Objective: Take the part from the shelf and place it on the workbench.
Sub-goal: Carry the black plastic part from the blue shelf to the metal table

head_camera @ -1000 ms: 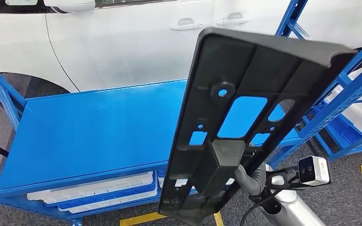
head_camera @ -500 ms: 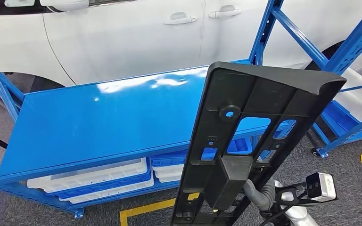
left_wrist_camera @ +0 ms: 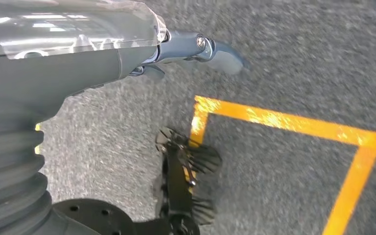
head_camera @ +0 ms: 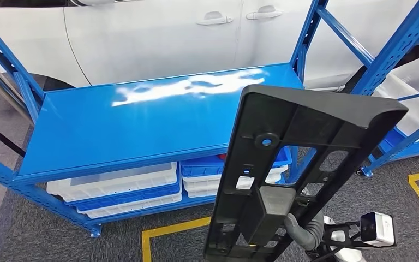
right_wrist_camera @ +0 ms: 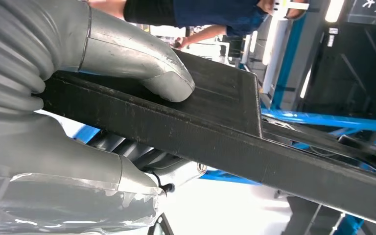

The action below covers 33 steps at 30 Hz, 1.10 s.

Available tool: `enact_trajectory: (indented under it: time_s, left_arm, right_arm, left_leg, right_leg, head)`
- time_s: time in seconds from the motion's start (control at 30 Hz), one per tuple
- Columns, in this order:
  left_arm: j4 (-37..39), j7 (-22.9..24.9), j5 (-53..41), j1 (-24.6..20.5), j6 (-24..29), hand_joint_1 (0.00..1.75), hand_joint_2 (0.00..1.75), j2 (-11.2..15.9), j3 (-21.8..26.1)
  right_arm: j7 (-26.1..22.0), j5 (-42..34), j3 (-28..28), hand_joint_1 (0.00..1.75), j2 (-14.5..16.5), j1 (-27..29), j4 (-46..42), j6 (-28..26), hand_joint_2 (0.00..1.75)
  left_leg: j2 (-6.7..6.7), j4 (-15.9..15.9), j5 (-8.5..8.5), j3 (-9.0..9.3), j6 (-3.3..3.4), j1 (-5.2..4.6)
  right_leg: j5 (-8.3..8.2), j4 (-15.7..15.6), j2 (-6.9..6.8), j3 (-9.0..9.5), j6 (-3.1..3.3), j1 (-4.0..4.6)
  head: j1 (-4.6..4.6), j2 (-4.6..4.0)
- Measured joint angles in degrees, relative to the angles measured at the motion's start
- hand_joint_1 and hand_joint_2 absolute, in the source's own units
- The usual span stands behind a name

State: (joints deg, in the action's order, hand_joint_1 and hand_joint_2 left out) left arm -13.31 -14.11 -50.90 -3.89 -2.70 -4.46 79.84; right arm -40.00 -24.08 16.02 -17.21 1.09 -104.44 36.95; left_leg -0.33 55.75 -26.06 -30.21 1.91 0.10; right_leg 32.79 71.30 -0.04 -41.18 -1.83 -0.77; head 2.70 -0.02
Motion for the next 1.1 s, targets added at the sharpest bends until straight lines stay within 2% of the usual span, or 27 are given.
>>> enact_trajectory:
  time_s: [0.03, 0.07, 0.1, 0.13, 0.17, 0.2, 0.23, 0.27, 0.33, 0.37, 0.4, 0.43, 0.5, 0.53, 0.57, 0.6, 0.67, 0.73, 0.77, 0.83, 0.87, 0.9, 0.93, 1.0, 1.03, 1.07, 1.1]
  left_arm:
    - [0.0, 0.0, 0.0, 0.0, 0.1, 0.0, 1.75, 0.0, 0.0]
    - [0.0, 0.0, 0.0, 0.1, 0.1, 0.0, 1.75, 0.0, 0.0]
    - [0.0, 0.0, 0.0, 0.1, 0.0, 0.0, 1.75, 0.0, 0.0]
    - [0.0, 0.0, -0.1, 0.1, -0.1, 0.0, 1.75, 0.0, 0.0]
    - [0.0, -0.1, -0.3, 0.1, -0.4, 0.0, 1.75, 0.2, 0.0]
    - [0.0, -0.1, -0.5, 0.1, -0.6, 0.0, 1.75, 0.3, -0.1]
    - [-0.1, -0.2, -0.7, 0.1, -0.9, 0.0, 1.75, 0.5, -0.1]
    - [-0.1, -0.3, -0.9, 0.0, -1.1, 0.0, 1.75, 0.8, -0.1]
    - [-0.1, -0.3, -1.0, 0.0, -1.3, 0.0, 1.75, 1.2, -0.2]
    - [-0.1, -0.3, -0.9, 0.0, -1.4, 0.0, 1.75, 1.4, -0.2]
    - [-0.1, -0.3, -0.8, 0.0, -1.3, 0.0, 1.75, 1.5, -0.2]
    - [-0.1, -0.3, -0.7, -0.1, -1.3, 0.0, 1.75, 1.6, -0.2]
    - [-0.1, -0.3, -0.7, -0.2, -1.0, 0.0, 1.75, 1.6, -0.2]
    - [-0.1, -0.3, -0.7, -0.3, -0.9, 0.0, 1.75, 1.7, -0.2]
    - [-0.1, -0.3, -0.7, -0.3, -0.8, 0.0, 1.75, 1.7, -0.2]
    - [-0.1, -0.3, -0.7, -0.3, -0.7, 0.0, 1.75, 1.8, -0.2]
    - [-0.1, -0.3, -0.6, -0.4, -0.7, 0.0, 1.75, 2.0, -0.2]
    - [-0.2, -0.4, -0.6, -0.5, -0.6, 0.0, 1.75, 2.3, -0.2]
    - [-0.2, -0.4, -0.6, -0.6, -0.6, 0.0, 1.75, 2.4, -0.2]
    - [-0.2, -0.5, -0.6, -0.6, -0.6, 0.0, 1.75, 2.5, -0.2]
    - [-0.2, -0.5, -0.7, -0.5, -0.7, 0.0, 1.75, 2.6, -0.2]
    - [-0.2, -0.5, -0.8, -0.5, -0.7, 0.0, 1.75, 2.6, -0.2]
    - [-0.2, -0.6, -0.8, -0.5, -0.7, 0.0, 1.75, 2.6, -0.2]
    - [-0.2, -0.6, -1.0, -0.6, -0.8, 0.0, 1.75, 2.6, -0.2]
    - [-0.2, -0.6, -1.1, -0.6, -0.8, 0.0, 1.75, 2.6, -0.2]
    - [-0.2, -0.6, -1.2, -0.6, -0.8, 0.0, 1.75, 2.6, -0.2]
    - [-0.2, -0.6, -1.2, -0.6, -0.8, 0.0, 1.75, 2.6, -0.2]
  right_arm:
    - [0.0, 0.2, -0.3, 1.75, 0.1, 0.2, 0.0, 0.3, 1.75]
    - [0.0, 0.2, -0.5, 1.75, 0.2, 0.3, 0.0, 0.5, 1.75]
    - [0.0, 0.0, -0.8, 1.75, 0.3, 0.3, 0.0, 0.4, 1.75]
    - [0.0, -0.5, -1.1, 1.75, 0.3, 0.2, 0.0, 0.0, 1.75]
    - [0.0, -1.1, -1.3, 1.75, 0.3, -0.2, 0.0, -0.6, 1.75]
    - [0.0, -1.9, -1.3, 1.75, 0.2, -0.9, 0.0, -1.7, 1.75]
    - [0.0, -2.9, -1.3, 1.75, 0.0, -1.7, 0.0, -2.9, 1.75]
    - [0.0, -3.7, -1.2, 1.75, -0.2, -2.5, 0.0, -4.1, 1.75]
    - [0.1, -5.1, -0.7, 1.75, -0.5, -3.8, 0.0, -6.0, 1.75]
    - [0.1, -5.5, -0.3, 1.75, -0.6, -4.3, 0.1, -6.5, 1.75]
    - [0.2, -5.9, 0.3, 1.75, -0.6, -5.0, 0.2, -6.9, 1.75]
    - [0.2, -6.3, 0.9, 1.75, -0.7, -5.7, 0.3, -7.1, 1.75]
    - [0.2, -7.1, 2.1, 1.75, -1.1, -6.9, 0.7, -7.7, 1.75]
    - [0.2, -7.5, 2.5, 1.75, -1.3, -7.3, 0.8, -7.9, 1.75]
    - [0.2, -7.7, 2.9, 1.75, -1.5, -7.6, 1.0, -8.1, 1.75]
    - [0.2, -7.8, 3.2, 1.75, -1.7, -7.8, 1.2, -8.2, 1.75]
    - [0.2, -7.9, 3.7, 1.75, -1.9, -8.1, 1.3, -8.5, 1.75]
    - [0.2, -7.8, 4.0, 1.75, -2.1, -8.5, 1.3, -8.9, 1.75]
    - [0.2, -7.7, 4.1, 1.75, -2.2, -8.6, 1.3, -9.0, 1.75]
    - [0.2, -7.6, 4.3, 1.75, -2.3, -8.8, 1.3, -9.3, 1.75]
    - [0.2, -7.5, 4.4, 1.75, -2.3, -8.9, 1.2, -9.8, 1.75]
    - [0.4, -7.5, 4.5, 1.75, -2.4, -9.1, 1.2, -10.4, 1.75]
    - [0.7, -7.6, 4.7, 1.75, -2.4, -9.4, 1.1, -11.3, 1.75]
    - [1.6, -8.0, 5.1, 1.75, -2.4, -10.2, 0.9, -13.2, 1.75]
    - [2.0, -8.4, 5.5, 1.75, -2.4, -10.7, 0.8, -14.3, 1.75]
    - [2.2, -8.7, 5.9, 1.75, -2.4, -11.2, 0.6, -15.2, 1.75]
    - [2.3, -9.0, 6.4, 1.75, -2.4, -11.8, 0.4, -15.9, 1.75]
  left_leg:
    - [-0.25, 0.1, 0.67, -0.96, -0.07, 0.0]
    - [-0.49, 0.3, 1.32, -2.0, -0.19, 0.03]
    - [-0.7, 0.6, 1.89, -3.0, -0.33, 0.06]
    - [-0.91, 1.0, 2.38, -3.89, -0.51, 0.08]
    - [-1.06, 1.4, 2.74, -4.66, -0.71, 0.03]
    - [-1.22, 1.8, 3.08, -5.25, -1.01, -0.04]
    - [-1.35, 2.1, 3.46, -5.64, -1.38, -0.07]
    - [-1.41, 2.2, 3.88, -5.93, -1.78, -0.08]
    - [-1.43, 2.3, 4.55, -6.3, -2.59, 0.15]
    - [-1.27, 2.8, 3.87, -6.7, -2.91, 0.27]
    - [-1.05, 4.4, 2.11, -7.4, -3.16, 0.39]
    - [-0.79, 7.1, -0.58, -8.38, -3.36, 0.51]
    - [-0.51, 14.7, -5.94, -10.44, -3.73, 0.56]
    - [-0.47, 17.7, -7.01, -10.8, -3.83, 0.55]
    - [-0.43, 19.1, -6.74, -10.35, -3.84, 0.55]
    - [-0.4, 18.4, -5.41, -8.88, -3.75, 0.53]
    - [-0.28, 11.7, -2.86, -3.16, -3.16, 0.35]
    - [-0.06, 3.6, -3.08, 2.47, -2.4, -0.02]
    - [0.01, 1.3, -3.65, 3.8, -2.09, -0.24]
    - [0.11, -0.1, -3.45, 3.92, -1.57, -0.27]
    - [0.2, -0.3, -2.84, 3.56, -1.16, -0.2]
    - [0.34, -0.6, -2.15, 3.13, -0.76, -0.07]
    - [0.48, -0.7, -1.46, 2.58, -0.47, 0.04]
    - [0.58, -0.6, -0.26, 1.06, -0.24, -0.01]
    - [0.59, -0.4, 0.32, 0.2, -0.33, 0.01]
    - [0.59, -0.2, 0.85, -0.71, -0.46, 0.05]
    - [0.6, 0.1, 1.3, -1.63, -0.64, 0.14]
  right_leg:
    - [0.44, 2.3, 0.0, 0.11, -0.17, -0.08]
    - [-0.44, 2.9, 0.01, 1.08, -0.31, -0.18]
    - [-2.05, 1.6, 0.03, 2.97, -0.38, -0.3]
    - [-3.45, -1.5, 0.11, 5.8, -0.4, -0.44]
    - [-3.88, -5.5, 0.25, 8.89, -0.35, -0.49]
    - [-3.44, -9.2, 0.43, 11.54, -0.08, -0.44]
    - [-2.74, -12.0, 0.58, 13.23, 0.29, -0.31]
    - [-2.2, -13.3, 0.66, 13.82, 0.77, -0.07]
    - [-2.77, -13.8, 0.4, 13.31, 1.88, 0.1]
    - [-3.35, -13.9, 0.24, 12.83, 2.43, 0.1]
    - [-4.0, -14.0, 0.05, 12.24, 2.93, 0.03]
    - [-4.67, -14.0, -0.12, 11.5, 3.29, 0.03]
    - [-5.97, -14.0, -0.29, 9.82, 3.58, 0.23]
    - [-6.59, -13.9, -0.44, 8.96, 3.59, 0.36]
    - [-7.16, -13.8, -0.6, 8.14, 3.58, 0.48]
    - [-7.69, -13.7, -0.76, 7.37, 3.54, 0.59]
    - [-8.61, -13.5, -0.96, 6.09, 3.35, 0.76]
    - [-9.47, -13.2, -1.14, 5.35, 2.93, 0.92]
    - [-9.9, -13.2, -1.26, 5.17, 2.63, 0.91]
    - [-10.6, -13.2, -1.41, 4.92, 1.93, 0.72]
    - [-10.07, -12.8, -1.23, 4.63, 1.59, 0.6]
    - [-8.57, -11.5, -0.96, 4.1, 1.29, 0.51]
    - [-6.17, -9.2, -0.66, 3.26, 1.03, 0.41]
    - [-0.97, -2.1, -0.29, 1.19, 0.57, 0.15]
    - [0.22, 1.1, -0.25, 0.56, 0.34, 0.0]
    - [0.08, 2.9, -0.24, 0.68, 0.11, -0.19]
    - [-1.15, 2.7, -0.23, 1.73, -0.1, -0.39]
  head:
    - [0.01, 0.0]
    - [0.01, 0.0]
    - [0.01, 0.0]
    - [0.01, 0.0]
    - [0.0, 0.0]
    - [0.01, 0.0]
    - [0.01, 0.0]
    - [0.01, 0.0]
    - [0.01, 0.0]
    - [0.01, 0.0]
    - [0.01, 0.0]
    - [0.01, 0.0]
    - [0.02, 0.0]
    - [0.02, 0.0]
    - [0.03, 0.0]
    - [0.03, 0.0]
    - [0.03, 0.0]
    - [0.02, 0.0]
    - [0.02, 0.0]
    - [0.01, 0.0]
    - [0.01, 0.0]
    - [0.01, 0.0]
    - [0.01, 0.0]
    - [0.01, 0.0]
    - [0.01, 0.0]
    - [0.01, 0.0]
    - [0.01, 0.0]
